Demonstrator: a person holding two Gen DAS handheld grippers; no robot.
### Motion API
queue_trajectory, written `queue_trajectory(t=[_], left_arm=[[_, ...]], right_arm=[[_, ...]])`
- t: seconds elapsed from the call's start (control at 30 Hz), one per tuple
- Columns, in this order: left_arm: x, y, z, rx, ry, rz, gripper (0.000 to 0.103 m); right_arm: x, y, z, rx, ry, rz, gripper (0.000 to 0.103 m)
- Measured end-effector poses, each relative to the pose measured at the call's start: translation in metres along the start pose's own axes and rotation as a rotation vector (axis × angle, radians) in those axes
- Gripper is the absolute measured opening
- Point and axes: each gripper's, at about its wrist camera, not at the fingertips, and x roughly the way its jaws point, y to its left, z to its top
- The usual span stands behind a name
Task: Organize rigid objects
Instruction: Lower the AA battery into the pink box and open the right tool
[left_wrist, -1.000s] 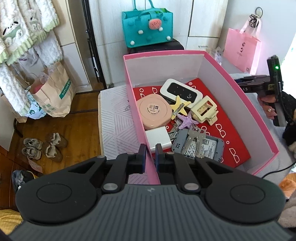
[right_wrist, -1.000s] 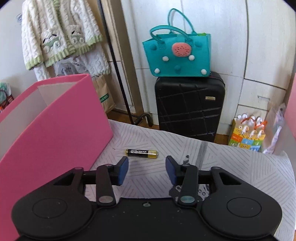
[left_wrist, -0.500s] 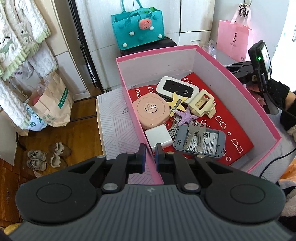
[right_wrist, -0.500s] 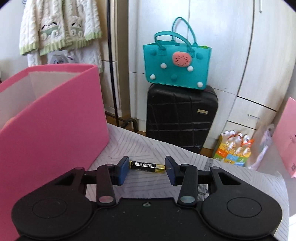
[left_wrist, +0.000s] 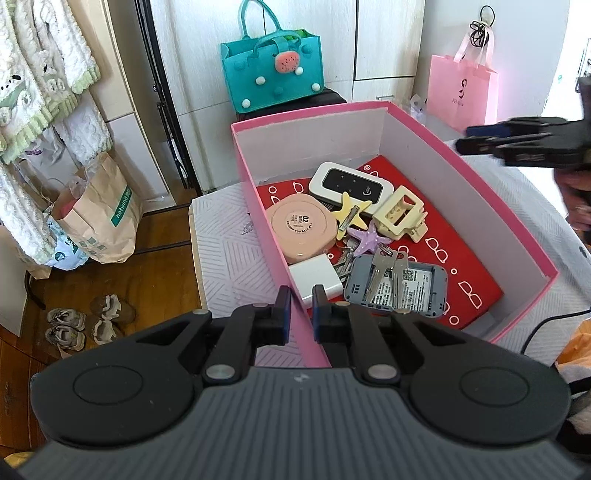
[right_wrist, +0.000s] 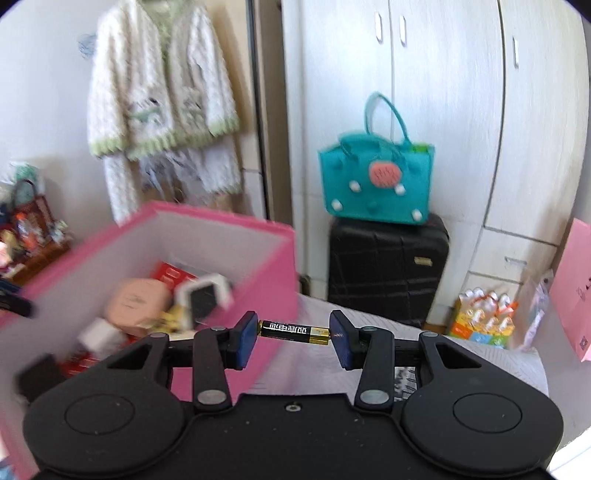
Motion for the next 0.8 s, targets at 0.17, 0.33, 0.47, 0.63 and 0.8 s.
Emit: queue_trajectory(t=[0.17,0.33,0.47,0.63,0.8], left_arm=[[0.0,-0.001,-0.002,-0.016,-0.013,0.009,0.009],[0.0,-0.003,-0.004,-0.031,-0.02,0.025,0.009],[-0.001,-0.005,-0.004,-0.035,-0.021,0.039,0.009],[0.0,-0.004,-0.003,-0.052,-0.022,0.046,0.009],[-0.001,-0.007,-0.005,-0.073,-0.027,0.058,0.009]], right_arm=[[-0.04,0.03,0.013,-0.014,-0.021,0.141,0.048],[-0.038,0.06,0.017,-0.061,0.078,0.279,0.048],[-0.019,0.076,0.011,-0.148,0.149,0.271,0.048],[0.001,0.084,0.008,-0.23,0.182,0.248,0.049],[-0.007,0.076,0.009,-0.225,0.128,0.237,0.059]])
